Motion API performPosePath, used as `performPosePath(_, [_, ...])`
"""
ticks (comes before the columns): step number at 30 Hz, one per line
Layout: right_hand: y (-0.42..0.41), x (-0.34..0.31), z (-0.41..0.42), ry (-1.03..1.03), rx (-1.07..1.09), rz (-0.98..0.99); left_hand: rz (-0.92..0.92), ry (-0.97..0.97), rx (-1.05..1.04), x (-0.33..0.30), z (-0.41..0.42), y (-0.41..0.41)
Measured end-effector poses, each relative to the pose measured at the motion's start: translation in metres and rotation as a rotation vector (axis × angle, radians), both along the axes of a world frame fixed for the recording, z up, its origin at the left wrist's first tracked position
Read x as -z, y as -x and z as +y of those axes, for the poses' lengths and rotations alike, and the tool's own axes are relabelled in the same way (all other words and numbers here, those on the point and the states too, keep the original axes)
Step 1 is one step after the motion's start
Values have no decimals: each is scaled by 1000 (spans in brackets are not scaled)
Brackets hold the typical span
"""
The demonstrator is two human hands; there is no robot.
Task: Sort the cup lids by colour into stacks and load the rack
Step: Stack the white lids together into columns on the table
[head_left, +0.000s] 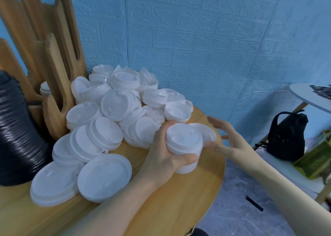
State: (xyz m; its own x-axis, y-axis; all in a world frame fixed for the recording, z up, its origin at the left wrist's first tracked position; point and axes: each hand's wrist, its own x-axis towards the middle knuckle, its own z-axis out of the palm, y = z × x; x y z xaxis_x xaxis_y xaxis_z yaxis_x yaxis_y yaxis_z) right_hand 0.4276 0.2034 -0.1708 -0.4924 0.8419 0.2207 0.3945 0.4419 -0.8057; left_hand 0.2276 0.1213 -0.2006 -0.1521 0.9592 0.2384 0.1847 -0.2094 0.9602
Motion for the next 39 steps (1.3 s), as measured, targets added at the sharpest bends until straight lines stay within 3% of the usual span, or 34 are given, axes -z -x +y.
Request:
performPosePath(3, [-3,14,14,1,39,-150,-29,-2,-15,-2,-1,1])
performPosePath(7, [3,21,27,80,80,-179,-43,-2,-1,-1,-2,2])
performPosePath(11, [9,25,31,35,126,-205,-52,1,4,-1,-2,3])
performPosePath(20, [-8,2,17,-130,-46,-13,-29,-8,10,2,0,3])
performPosePath(28, [11,-17,6,-41,-149,206,-15,1,11,2,0,3])
performPosePath(33, [37,-20,0,-67,-105,166,13,3,10,2,0,2])
performPosePath(39, [64,-30,-8,-108,-23,-39,40,-28,8,2,2,-1])
